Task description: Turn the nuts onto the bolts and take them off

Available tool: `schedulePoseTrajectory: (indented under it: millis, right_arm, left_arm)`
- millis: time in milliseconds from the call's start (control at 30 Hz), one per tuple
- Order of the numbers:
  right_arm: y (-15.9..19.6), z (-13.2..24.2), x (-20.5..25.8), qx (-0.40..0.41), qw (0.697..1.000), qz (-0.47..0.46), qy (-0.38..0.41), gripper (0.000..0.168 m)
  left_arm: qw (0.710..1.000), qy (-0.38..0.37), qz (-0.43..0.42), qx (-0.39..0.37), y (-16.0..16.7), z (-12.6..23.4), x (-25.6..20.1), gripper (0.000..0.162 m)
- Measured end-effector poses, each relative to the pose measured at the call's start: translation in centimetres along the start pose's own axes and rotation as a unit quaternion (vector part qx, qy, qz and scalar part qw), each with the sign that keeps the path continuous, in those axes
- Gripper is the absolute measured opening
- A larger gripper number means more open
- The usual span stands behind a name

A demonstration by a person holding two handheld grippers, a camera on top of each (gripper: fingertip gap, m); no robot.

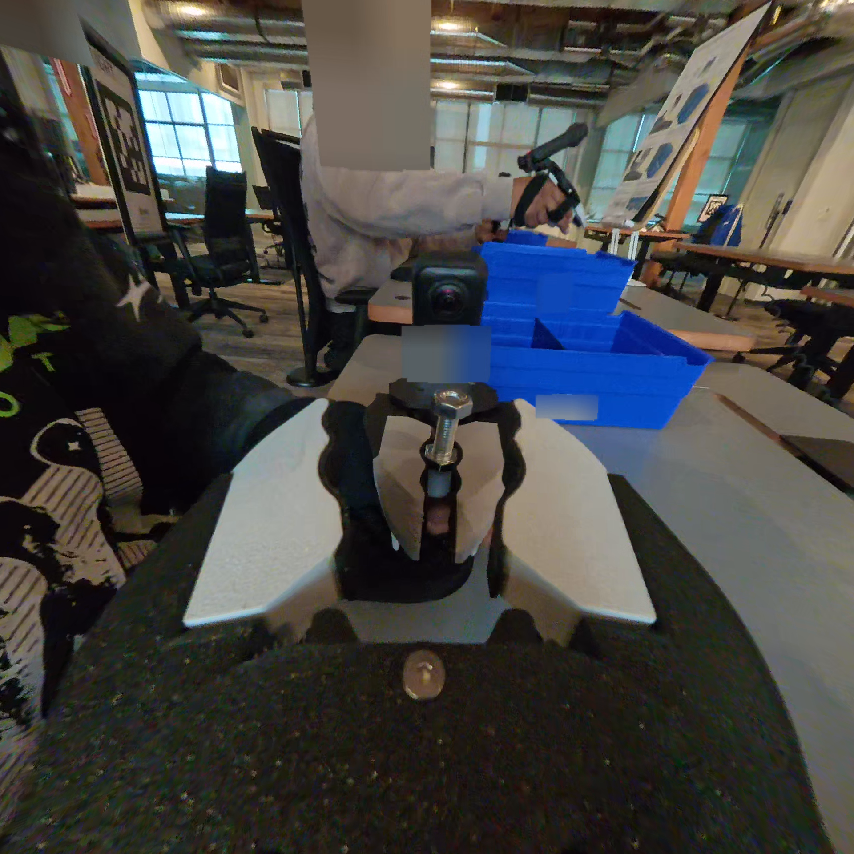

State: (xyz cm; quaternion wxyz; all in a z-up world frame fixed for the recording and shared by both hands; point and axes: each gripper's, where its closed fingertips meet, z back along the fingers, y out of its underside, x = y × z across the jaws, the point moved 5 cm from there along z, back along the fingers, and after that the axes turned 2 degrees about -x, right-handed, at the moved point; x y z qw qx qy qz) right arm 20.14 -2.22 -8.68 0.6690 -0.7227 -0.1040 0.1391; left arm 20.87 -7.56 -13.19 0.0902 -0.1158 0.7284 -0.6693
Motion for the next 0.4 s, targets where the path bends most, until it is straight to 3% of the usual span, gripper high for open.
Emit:
schedulePoseTrajectory:
  millis: [33, 400]
  right_arm:
    - [0.1, -0.2, 0.1, 0.004, 1.0, 0.005, -0.002, 0.07]
    - [0.9, -1.3, 1.0, 0.045, 0.998, 0.015, -0.028, 0.069]
  left_arm:
    - [1.0, -0.003, -0.001, 0.002, 0.0, 0.0, 0.0, 0.011]
    - [1.0, -0.005, 0.0, 0.009, 0.2, -0.2, 0.1, 0.01]
